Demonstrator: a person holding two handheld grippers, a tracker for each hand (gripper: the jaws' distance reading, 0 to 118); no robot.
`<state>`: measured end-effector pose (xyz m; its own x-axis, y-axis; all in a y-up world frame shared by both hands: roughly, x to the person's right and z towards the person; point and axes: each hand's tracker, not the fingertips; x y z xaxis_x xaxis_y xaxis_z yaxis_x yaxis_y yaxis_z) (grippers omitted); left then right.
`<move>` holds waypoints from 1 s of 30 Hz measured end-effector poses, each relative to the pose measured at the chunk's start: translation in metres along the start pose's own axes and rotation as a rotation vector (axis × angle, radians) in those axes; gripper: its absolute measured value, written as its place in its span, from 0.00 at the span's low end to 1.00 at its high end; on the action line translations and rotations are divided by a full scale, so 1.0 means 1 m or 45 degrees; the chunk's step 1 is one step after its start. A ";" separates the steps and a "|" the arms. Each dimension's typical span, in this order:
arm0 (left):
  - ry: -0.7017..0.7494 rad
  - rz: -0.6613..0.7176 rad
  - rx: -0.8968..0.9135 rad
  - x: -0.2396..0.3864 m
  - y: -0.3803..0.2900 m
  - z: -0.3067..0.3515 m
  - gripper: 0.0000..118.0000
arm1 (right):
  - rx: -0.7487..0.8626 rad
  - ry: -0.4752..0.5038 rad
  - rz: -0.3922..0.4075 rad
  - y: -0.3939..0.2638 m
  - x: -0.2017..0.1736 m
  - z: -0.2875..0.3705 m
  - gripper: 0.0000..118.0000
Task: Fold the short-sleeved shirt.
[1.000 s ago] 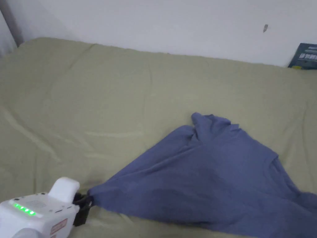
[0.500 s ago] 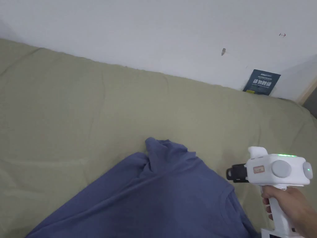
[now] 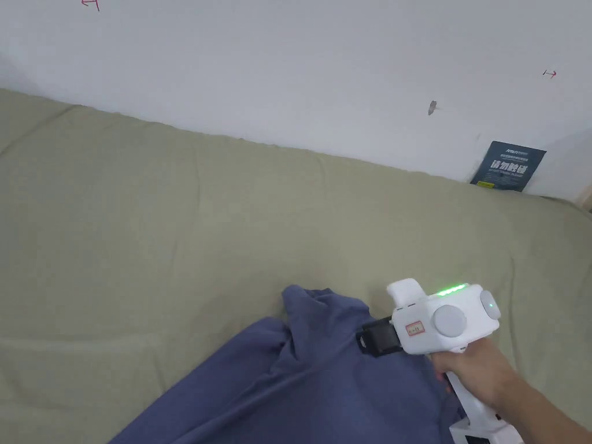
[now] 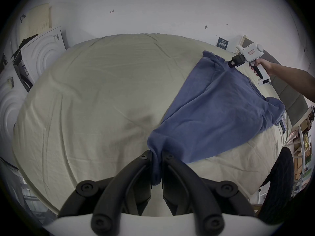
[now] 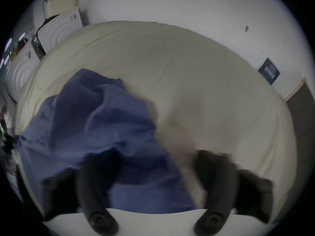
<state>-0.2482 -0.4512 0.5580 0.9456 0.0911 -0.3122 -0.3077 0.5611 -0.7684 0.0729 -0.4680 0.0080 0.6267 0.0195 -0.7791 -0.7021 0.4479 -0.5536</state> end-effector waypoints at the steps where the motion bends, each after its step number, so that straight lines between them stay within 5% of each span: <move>1: -0.003 0.009 0.002 0.000 0.000 -0.001 0.09 | 0.037 0.055 -0.068 -0.004 -0.002 0.006 0.57; 3: -0.004 0.019 0.009 -0.001 -0.001 -0.002 0.09 | 0.132 0.064 -0.017 -0.009 -0.005 0.022 0.03; 5: -0.013 0.041 0.016 0.000 0.001 -0.003 0.09 | 0.196 -0.019 -0.047 -0.014 -0.008 0.045 0.03; 7: -0.033 0.071 0.032 0.001 0.010 -0.003 0.09 | 0.268 0.091 -0.094 -0.017 -0.010 0.076 0.03; 10: -0.057 0.149 0.122 0.002 0.031 0.002 0.08 | 0.342 0.052 -0.081 -0.017 -0.021 0.136 0.03; 12: -0.101 0.243 0.217 0.002 0.056 0.015 0.08 | 0.407 -0.068 -0.029 -0.014 -0.033 0.182 0.03; 22: -0.243 0.309 0.689 0.032 0.281 0.113 0.08 | 0.938 -0.244 -0.148 0.048 -0.017 0.447 0.03; 30: -0.207 0.232 1.025 0.072 0.449 0.212 0.08 | 1.338 -0.398 -0.211 0.101 0.019 0.581 0.03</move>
<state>-0.2956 -0.0187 0.3087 0.9107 0.3201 -0.2612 -0.3465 0.9360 -0.0611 0.2104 0.0975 0.1084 0.8479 0.0472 -0.5280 -0.0578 0.9983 -0.0036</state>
